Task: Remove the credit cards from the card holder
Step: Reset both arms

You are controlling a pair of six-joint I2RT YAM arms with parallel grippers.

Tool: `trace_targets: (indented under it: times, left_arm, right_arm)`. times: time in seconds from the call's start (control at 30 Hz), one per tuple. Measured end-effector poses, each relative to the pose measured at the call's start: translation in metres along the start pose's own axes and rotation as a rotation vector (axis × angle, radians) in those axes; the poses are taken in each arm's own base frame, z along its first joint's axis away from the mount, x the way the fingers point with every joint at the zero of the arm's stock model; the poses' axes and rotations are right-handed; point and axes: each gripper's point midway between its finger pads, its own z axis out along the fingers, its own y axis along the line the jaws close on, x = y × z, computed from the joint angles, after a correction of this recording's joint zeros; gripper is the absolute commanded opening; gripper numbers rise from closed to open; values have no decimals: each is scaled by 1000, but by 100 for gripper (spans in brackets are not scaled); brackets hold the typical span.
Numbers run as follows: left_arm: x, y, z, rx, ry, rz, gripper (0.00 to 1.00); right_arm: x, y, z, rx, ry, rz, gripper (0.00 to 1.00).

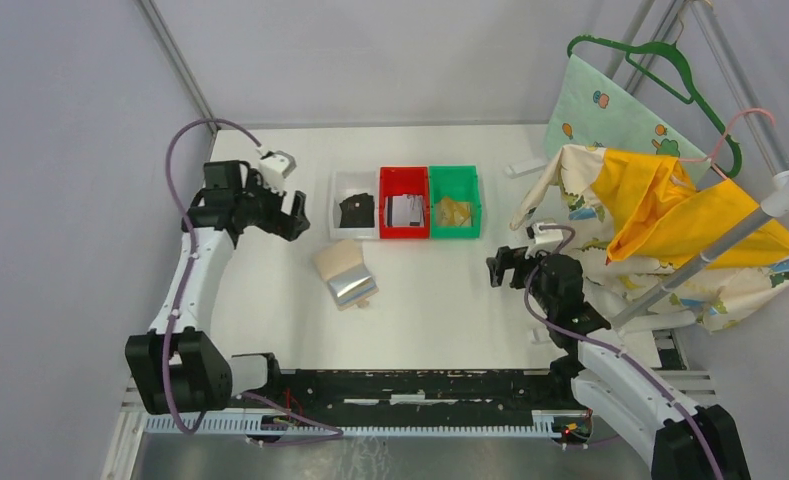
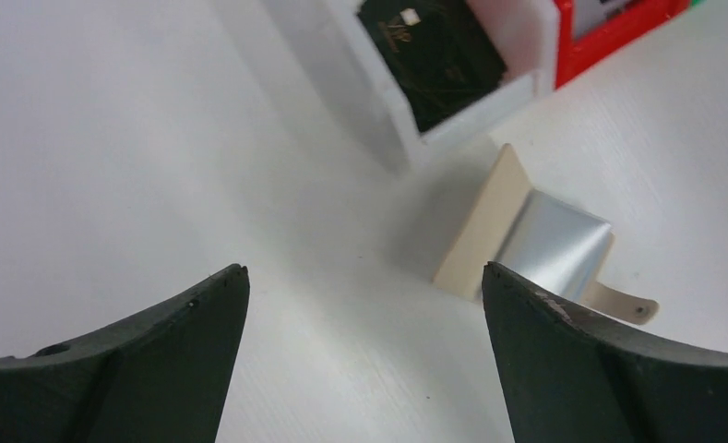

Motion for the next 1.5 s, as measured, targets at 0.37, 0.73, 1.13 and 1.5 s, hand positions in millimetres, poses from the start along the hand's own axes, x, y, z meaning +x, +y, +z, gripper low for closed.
trace_targets:
  times: [0.37, 0.73, 1.13, 1.5]
  left_arm:
    - [105, 102, 23, -186, -39, -353, 100]
    - [114, 91, 48, -228, -309, -440, 100]
    - [85, 84, 53, -297, -531, -378, 100]
    - [76, 65, 74, -421, -505, -226, 100]
  right_arm:
    - [18, -105, -25, 524, -43, -149, 98]
    - [14, -149, -37, 766, -150, -248, 98]
    - [-47, -149, -41, 809, -434, -237, 98]
    - [-35, -150, -21, 702, -368, -323, 98]
